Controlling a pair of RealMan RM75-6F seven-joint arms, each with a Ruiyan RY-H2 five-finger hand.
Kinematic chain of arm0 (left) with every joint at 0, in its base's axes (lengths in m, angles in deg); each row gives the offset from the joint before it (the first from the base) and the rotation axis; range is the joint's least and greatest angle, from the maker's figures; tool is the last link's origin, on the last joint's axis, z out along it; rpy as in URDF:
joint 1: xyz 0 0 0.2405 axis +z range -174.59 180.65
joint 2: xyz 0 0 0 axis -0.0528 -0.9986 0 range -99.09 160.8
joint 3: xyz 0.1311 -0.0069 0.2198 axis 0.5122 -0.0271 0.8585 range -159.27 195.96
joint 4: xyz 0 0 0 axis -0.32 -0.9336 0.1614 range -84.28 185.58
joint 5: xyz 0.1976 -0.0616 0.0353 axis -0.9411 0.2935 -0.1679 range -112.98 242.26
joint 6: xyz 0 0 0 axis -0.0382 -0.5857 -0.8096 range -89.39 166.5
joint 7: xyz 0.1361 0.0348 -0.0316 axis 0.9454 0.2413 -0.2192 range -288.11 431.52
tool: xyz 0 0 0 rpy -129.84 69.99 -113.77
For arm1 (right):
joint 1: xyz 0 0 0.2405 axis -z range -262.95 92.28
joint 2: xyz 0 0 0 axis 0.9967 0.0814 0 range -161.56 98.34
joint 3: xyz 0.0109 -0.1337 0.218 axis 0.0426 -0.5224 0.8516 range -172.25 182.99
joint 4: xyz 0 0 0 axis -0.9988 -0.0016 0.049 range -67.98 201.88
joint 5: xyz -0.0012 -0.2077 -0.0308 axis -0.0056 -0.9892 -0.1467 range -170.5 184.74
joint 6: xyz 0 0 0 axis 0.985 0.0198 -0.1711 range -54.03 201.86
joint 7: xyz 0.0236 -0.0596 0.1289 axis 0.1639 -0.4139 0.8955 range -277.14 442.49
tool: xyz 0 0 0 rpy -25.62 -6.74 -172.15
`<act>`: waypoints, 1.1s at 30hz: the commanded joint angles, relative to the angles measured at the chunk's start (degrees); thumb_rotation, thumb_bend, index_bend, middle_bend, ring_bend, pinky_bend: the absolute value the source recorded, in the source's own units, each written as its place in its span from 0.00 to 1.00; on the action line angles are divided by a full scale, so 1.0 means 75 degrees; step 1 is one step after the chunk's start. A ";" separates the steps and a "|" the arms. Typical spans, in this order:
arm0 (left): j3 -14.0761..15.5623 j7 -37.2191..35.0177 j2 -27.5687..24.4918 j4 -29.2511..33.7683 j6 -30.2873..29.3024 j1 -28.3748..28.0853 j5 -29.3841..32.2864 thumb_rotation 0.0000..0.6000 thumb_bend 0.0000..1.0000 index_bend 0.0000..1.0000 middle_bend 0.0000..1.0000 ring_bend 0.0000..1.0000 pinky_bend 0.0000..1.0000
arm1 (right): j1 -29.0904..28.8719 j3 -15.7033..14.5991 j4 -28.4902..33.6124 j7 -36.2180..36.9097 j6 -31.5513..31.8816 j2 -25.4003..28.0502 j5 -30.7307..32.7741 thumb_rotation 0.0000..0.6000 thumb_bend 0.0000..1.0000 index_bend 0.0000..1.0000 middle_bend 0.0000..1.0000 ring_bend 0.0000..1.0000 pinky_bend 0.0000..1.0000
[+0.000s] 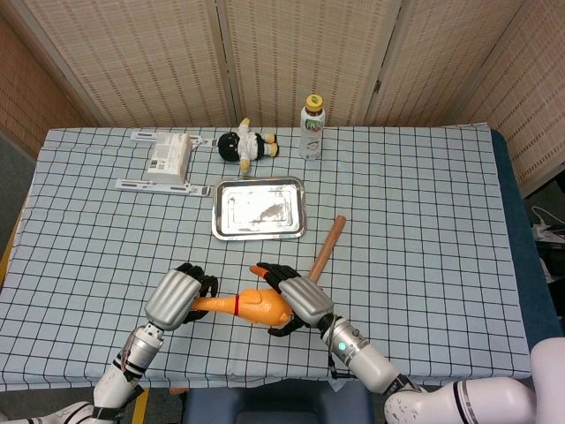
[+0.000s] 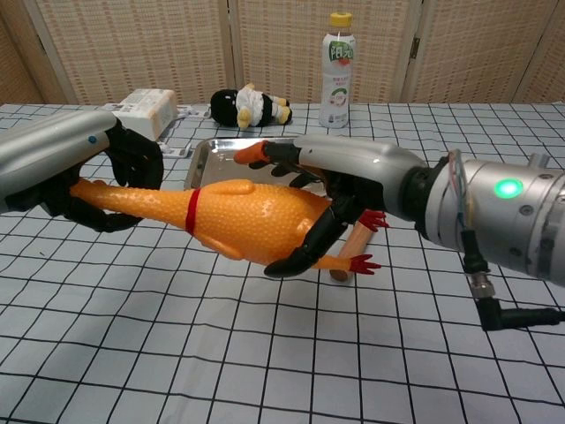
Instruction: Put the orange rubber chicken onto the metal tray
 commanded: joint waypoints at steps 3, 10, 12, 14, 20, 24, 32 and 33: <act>-0.0009 -0.0007 -0.0019 0.0010 0.0006 -0.0006 0.0016 1.00 0.69 0.85 0.66 0.46 0.44 | 0.0034 0.0026 -0.0202 -0.0244 0.0658 -0.0399 -0.0253 1.00 0.31 0.93 0.68 0.77 0.99; -0.0061 -0.0098 -0.0117 -0.0072 0.0043 -0.0011 0.0157 1.00 0.69 0.85 0.66 0.46 0.44 | 0.0277 -0.0352 0.0065 -0.0342 0.0978 -0.0282 -0.0579 1.00 0.39 1.00 0.77 0.92 1.00; -0.0064 -0.0093 -0.0128 -0.0052 0.0045 -0.0016 0.0164 1.00 0.69 0.85 0.66 0.46 0.44 | 0.0294 -0.0351 0.0166 -0.0129 0.0801 -0.0152 -0.0505 1.00 0.39 0.96 0.76 0.85 1.00; -0.0067 -0.0068 -0.0146 -0.0019 0.0036 -0.0020 0.0156 1.00 0.69 0.85 0.66 0.46 0.44 | 0.0208 -0.0402 0.0305 0.0120 0.0257 0.0215 -0.0361 1.00 0.35 0.71 0.58 0.61 0.85; -0.0087 -0.0034 -0.0207 0.0084 -0.0014 -0.0017 0.0148 1.00 0.70 0.85 0.66 0.46 0.44 | 0.0014 -0.0402 0.0308 0.0579 -0.0599 0.0972 -0.0513 1.00 0.15 0.00 0.00 0.00 0.01; -0.0119 -0.0063 -0.0260 0.0153 0.0035 -0.0035 0.0237 1.00 0.69 0.85 0.66 0.46 0.44 | 0.0180 -0.0418 0.0200 0.0896 -0.0380 0.1007 -0.1074 1.00 0.10 0.00 0.00 0.00 0.00; -0.0141 -0.0020 -0.0330 0.0314 0.0081 -0.0084 0.0266 1.00 0.69 0.85 0.66 0.46 0.44 | 0.0243 -0.0460 0.0119 0.1153 -0.0303 0.0992 -0.1307 1.00 0.09 0.00 0.00 0.00 0.00; -0.0139 -0.0011 -0.0330 0.0337 0.0085 -0.0089 0.0265 1.00 0.69 0.85 0.66 0.46 0.44 | 0.0233 -0.0463 0.0090 0.1159 -0.0311 0.0948 -0.1277 1.00 0.09 0.00 0.00 0.00 0.00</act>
